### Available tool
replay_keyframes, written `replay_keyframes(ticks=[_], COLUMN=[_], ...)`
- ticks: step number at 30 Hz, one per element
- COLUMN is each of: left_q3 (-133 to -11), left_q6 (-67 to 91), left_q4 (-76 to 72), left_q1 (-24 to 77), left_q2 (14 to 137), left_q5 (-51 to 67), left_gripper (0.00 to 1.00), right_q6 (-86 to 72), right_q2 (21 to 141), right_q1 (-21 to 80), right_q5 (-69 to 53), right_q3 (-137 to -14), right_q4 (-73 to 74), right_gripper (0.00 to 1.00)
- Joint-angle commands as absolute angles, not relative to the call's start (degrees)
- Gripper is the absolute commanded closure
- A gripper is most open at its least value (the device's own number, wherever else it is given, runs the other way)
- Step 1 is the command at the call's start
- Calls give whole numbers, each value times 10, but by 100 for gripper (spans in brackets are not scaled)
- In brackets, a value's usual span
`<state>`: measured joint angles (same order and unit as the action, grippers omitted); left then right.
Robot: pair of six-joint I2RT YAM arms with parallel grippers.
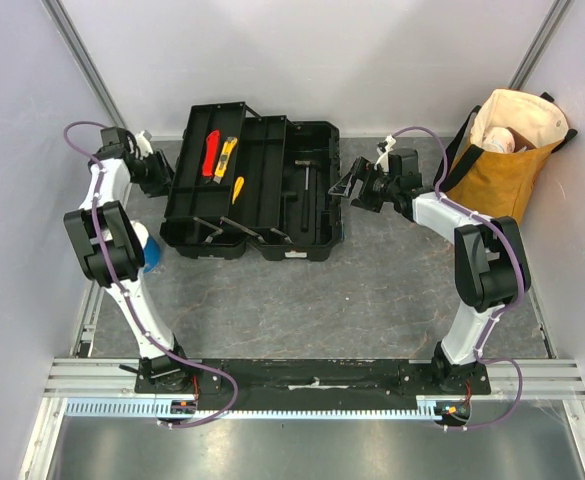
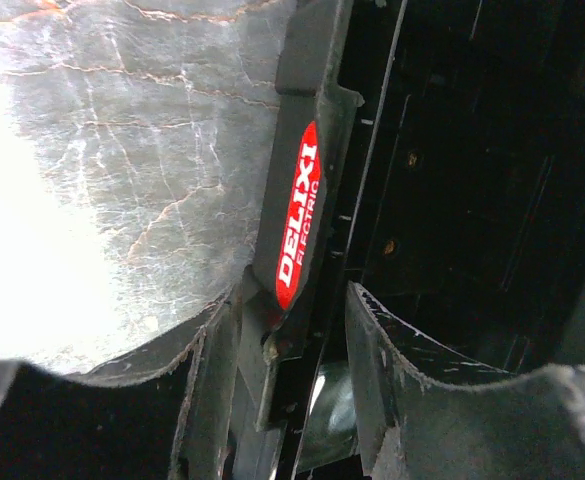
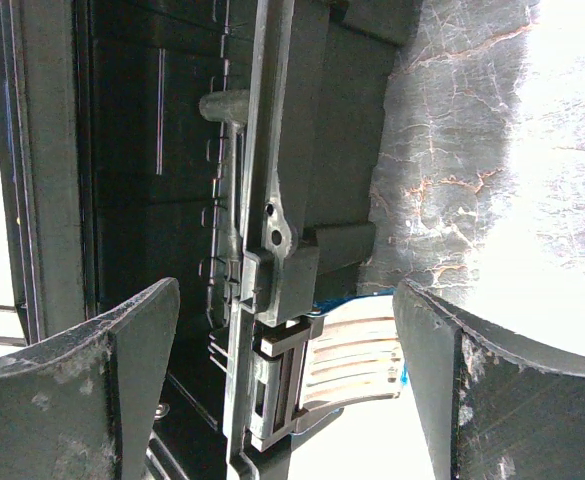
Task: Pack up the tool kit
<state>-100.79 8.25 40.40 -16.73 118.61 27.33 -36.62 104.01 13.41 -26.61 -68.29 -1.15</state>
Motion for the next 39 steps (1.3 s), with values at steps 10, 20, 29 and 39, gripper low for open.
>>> replay_keyframes(ticks=[10, 20, 29, 39], left_q3=[-998, -1040, -1120, -1167], left_q6=[41, 39, 33, 14], left_q4=[374, 395, 426, 445], left_q1=[-136, -103, -82, -19], left_q2=[1192, 1126, 1092, 1055], left_q5=[197, 105, 113, 8], left_gripper=[98, 98, 98, 98], right_q6=[-363, -371, -438, -449], right_q2=[1050, 1024, 1009, 1075], right_q1=[138, 134, 100, 94], right_q5=[-250, -180, -99, -104], right_q3=[-698, -698, -668, -666], right_q4=[-9, -9, -4, 4], right_gripper=[7, 9, 10, 16])
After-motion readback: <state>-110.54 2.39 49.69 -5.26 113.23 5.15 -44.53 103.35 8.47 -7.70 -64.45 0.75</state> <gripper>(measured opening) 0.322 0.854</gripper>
